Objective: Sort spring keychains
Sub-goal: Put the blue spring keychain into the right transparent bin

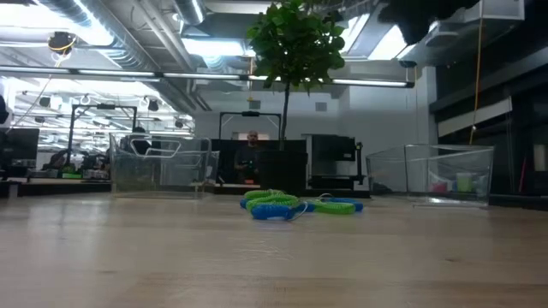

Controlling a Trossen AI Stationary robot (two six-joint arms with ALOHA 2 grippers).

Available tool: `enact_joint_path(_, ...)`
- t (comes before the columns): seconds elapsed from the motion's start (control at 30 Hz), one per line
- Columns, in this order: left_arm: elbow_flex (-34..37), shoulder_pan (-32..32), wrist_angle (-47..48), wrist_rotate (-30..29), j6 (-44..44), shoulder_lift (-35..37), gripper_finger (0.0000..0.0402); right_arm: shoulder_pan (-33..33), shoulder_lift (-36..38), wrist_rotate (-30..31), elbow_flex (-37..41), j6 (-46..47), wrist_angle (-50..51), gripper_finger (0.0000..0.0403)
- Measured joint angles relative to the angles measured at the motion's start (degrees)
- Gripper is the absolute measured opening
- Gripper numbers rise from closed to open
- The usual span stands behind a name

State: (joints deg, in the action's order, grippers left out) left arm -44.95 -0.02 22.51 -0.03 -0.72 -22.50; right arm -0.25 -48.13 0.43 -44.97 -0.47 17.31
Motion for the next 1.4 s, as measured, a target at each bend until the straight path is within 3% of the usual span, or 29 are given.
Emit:
enact_joint_path(0.43, 0.0, 0.0, 0.0, 0.0, 0.0, 0.0, 0.0011, 0.0, -9.1, 0.0, -0.6, 0.0, 0.6, 0.0049)
enact_joint_path(1.0, 0.0, 0.0, 0.0, 0.0, 0.0, 0.0, 0.0008, 0.0, -24.7, 0.0, -29.4, 0.0, 27.4, 0.0049)
enact_joint_path(1.4, 0.0, 0.0, 0.0, 0.0, 0.0, 0.0, 0.0009, 2.9, -26.8, -3.1, -31.6, -0.2, 31.4, 0.0049)
